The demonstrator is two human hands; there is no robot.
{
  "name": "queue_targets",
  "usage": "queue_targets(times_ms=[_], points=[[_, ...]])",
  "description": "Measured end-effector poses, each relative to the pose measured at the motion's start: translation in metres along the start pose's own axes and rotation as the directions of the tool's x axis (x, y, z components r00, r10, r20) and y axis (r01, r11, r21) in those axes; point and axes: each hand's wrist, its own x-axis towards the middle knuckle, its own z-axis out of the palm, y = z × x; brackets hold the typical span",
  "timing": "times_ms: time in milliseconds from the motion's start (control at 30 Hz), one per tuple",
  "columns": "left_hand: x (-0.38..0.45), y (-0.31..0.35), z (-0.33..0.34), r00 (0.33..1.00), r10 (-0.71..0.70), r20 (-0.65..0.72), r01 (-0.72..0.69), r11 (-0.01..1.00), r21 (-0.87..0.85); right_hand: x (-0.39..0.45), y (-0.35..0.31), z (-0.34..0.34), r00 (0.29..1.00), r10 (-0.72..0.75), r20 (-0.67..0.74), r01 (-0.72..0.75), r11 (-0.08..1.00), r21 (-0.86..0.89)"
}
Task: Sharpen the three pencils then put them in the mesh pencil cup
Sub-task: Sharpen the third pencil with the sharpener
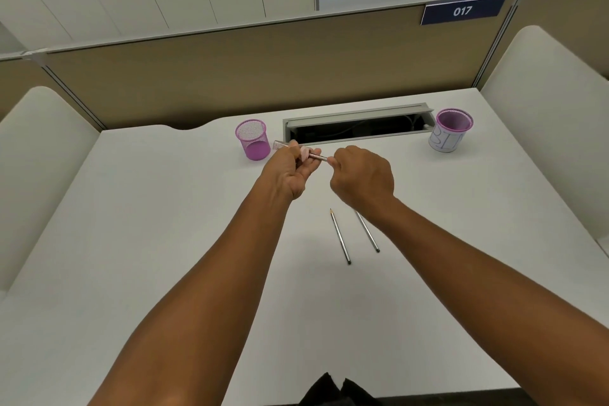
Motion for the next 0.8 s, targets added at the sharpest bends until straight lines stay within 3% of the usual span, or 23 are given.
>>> queue_targets(times_ms=[33,100,167,200,233,300,367,467,567,633,700,733,800], points=[[0.0,-0.001,0.0,1.0,-0.012,0.01,0.012,1.0,-0.003,0.0,-0.002,-0.001,0.998,0.051,0.036,-0.051,0.999,0.003],[0.001,-0.003,-0.003,0.999,-0.038,0.029,0.038,0.999,0.009,0.009,-0.005,-0.008,0.939,0.239,0.248,-0.271,0.957,0.105],[0.001,-0.007,-0.007,0.998,-0.054,0.04,0.053,0.998,0.028,0.021,-0.004,-0.019,0.762,0.334,0.555,-0.567,0.759,0.321],[0.001,-0.009,-0.008,0.998,-0.053,0.042,0.051,0.998,0.034,0.025,-0.002,-0.023,0.679,0.327,0.658,-0.665,0.653,0.362],[0.002,-0.009,-0.008,0.998,-0.05,0.043,0.048,0.998,0.042,0.026,0.0,-0.025,0.641,0.31,0.702,-0.7,0.611,0.37],[0.004,-0.008,-0.007,0.998,-0.048,0.036,0.047,0.998,0.049,0.024,0.001,-0.025,0.657,0.286,0.697,-0.674,0.636,0.375],[0.005,-0.006,-0.006,0.999,-0.039,0.018,0.038,0.998,0.047,0.019,-0.001,-0.022,0.761,0.257,0.596,-0.535,0.768,0.352],[0.006,-0.005,-0.007,0.999,-0.032,0.003,0.032,0.999,0.037,0.009,-0.001,-0.013,0.94,0.155,0.304,-0.202,0.971,0.129],[0.006,-0.008,-0.007,0.999,-0.046,0.009,0.046,0.999,0.007,-0.005,-0.003,-0.007,0.996,0.066,0.067,-0.065,0.998,-0.019],[0.005,-0.011,-0.006,0.998,-0.05,0.024,0.05,0.999,0.014,-0.011,-0.004,-0.002,0.996,0.079,0.037,-0.078,0.997,-0.026],[0.006,-0.012,-0.008,0.998,-0.052,0.044,0.051,0.998,0.025,-0.007,-0.005,-0.003,0.965,0.205,0.165,-0.213,0.977,0.028],[0.007,-0.013,-0.01,0.997,-0.057,0.054,0.056,0.998,0.027,0.0,-0.004,-0.006,0.905,0.292,0.308,-0.345,0.929,0.132],[0.006,-0.015,-0.013,0.994,-0.071,0.081,0.069,0.997,0.031,0.015,0.003,-0.018,0.692,0.359,0.627,-0.67,0.642,0.372]])
